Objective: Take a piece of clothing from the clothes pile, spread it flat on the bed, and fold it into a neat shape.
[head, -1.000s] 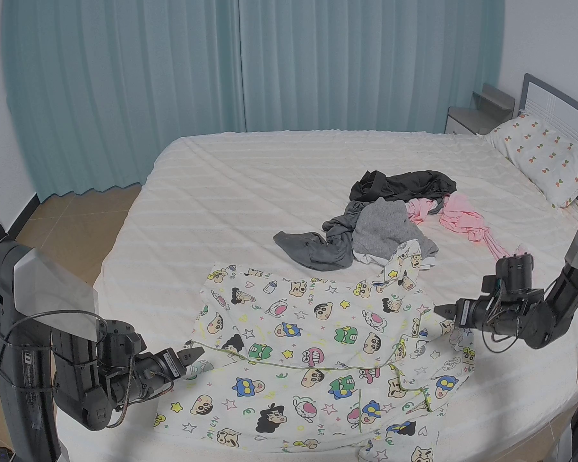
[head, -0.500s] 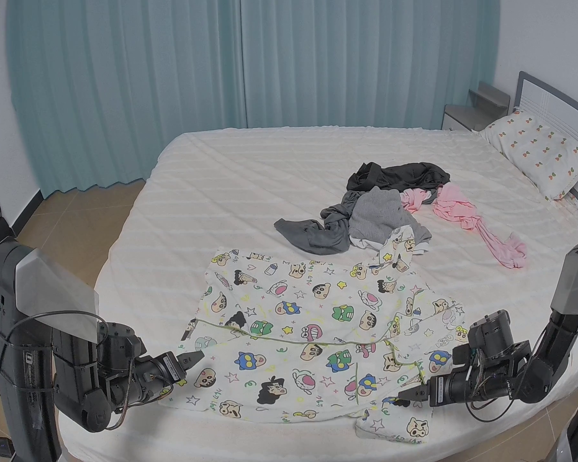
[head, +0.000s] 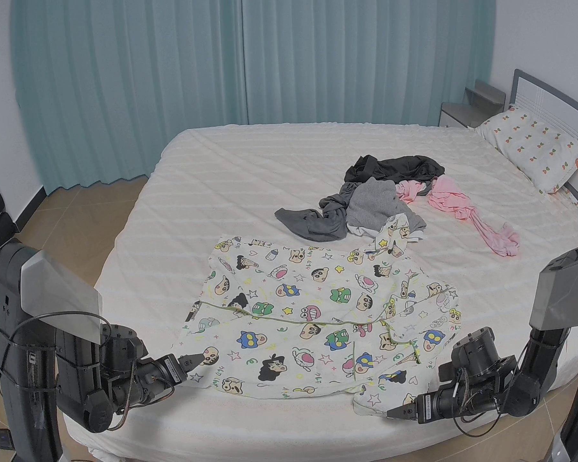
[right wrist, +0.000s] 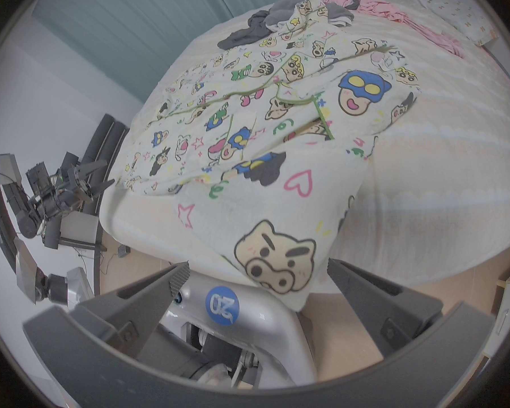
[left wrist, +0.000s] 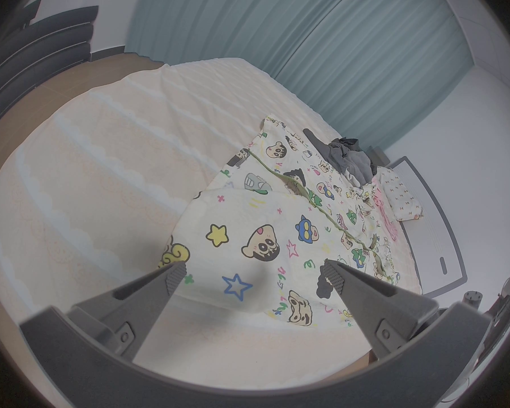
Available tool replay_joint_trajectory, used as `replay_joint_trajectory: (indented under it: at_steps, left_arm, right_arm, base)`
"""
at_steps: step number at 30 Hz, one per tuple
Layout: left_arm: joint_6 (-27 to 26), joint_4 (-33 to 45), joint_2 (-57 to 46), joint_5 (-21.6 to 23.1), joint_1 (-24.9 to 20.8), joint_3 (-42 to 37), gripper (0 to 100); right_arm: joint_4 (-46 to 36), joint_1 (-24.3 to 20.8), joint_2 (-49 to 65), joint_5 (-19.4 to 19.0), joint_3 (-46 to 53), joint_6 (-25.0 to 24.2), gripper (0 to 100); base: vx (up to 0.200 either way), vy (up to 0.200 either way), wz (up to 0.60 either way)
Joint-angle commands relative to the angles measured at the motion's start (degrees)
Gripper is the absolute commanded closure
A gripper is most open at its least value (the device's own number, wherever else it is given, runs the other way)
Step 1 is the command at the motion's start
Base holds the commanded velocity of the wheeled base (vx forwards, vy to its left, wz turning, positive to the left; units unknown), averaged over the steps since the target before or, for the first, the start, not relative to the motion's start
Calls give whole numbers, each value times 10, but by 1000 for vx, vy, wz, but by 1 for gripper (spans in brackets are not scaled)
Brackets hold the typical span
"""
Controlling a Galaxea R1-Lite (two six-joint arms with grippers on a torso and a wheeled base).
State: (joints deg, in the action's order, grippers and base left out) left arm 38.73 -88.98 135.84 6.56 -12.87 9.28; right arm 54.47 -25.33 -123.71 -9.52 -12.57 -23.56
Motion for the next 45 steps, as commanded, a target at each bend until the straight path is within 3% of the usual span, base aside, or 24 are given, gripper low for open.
replay_joint_trajectory:
  at_steps: [1,6,7,16,23,31,35,40,45]
  left_arm:
    - [0,-10,6,-1,0,1,0]
    - [0,-10,7,-1,0,2,0]
    - [0,-10,7,-1,0,2,0]
    - [-8,-10,7,-3,0,-2,0]
    - [-60,-10,23,-7,4,-15,0]
    - [-81,-10,32,-9,4,-33,0]
    - [-88,-10,45,-26,7,-29,0]
    - [-116,-10,85,-86,6,17,0]
    - [-114,-10,88,-88,-1,28,0]
  right_arm:
    - [71,-5,-54,8,2,-36,0]
    - [109,-22,-95,30,14,-40,0]
    - [115,-26,-99,37,13,-41,100]
    - [128,-27,-77,70,31,-39,100]
    - [104,-12,-27,71,45,-27,100]
    - [78,7,-30,71,46,8,100]
    - [76,7,-31,71,46,9,100]
    - [65,7,-30,71,45,18,100]
    - [65,7,-30,71,46,19,100]
  base:
    - [0,0,0]
    - [0,0,0]
    - [0,0,0]
    - [0,0,0]
    - [0,0,0]
    - [0,0,0]
    - [0,0,0]
    - [0,0,0]
    - [0,0,0]
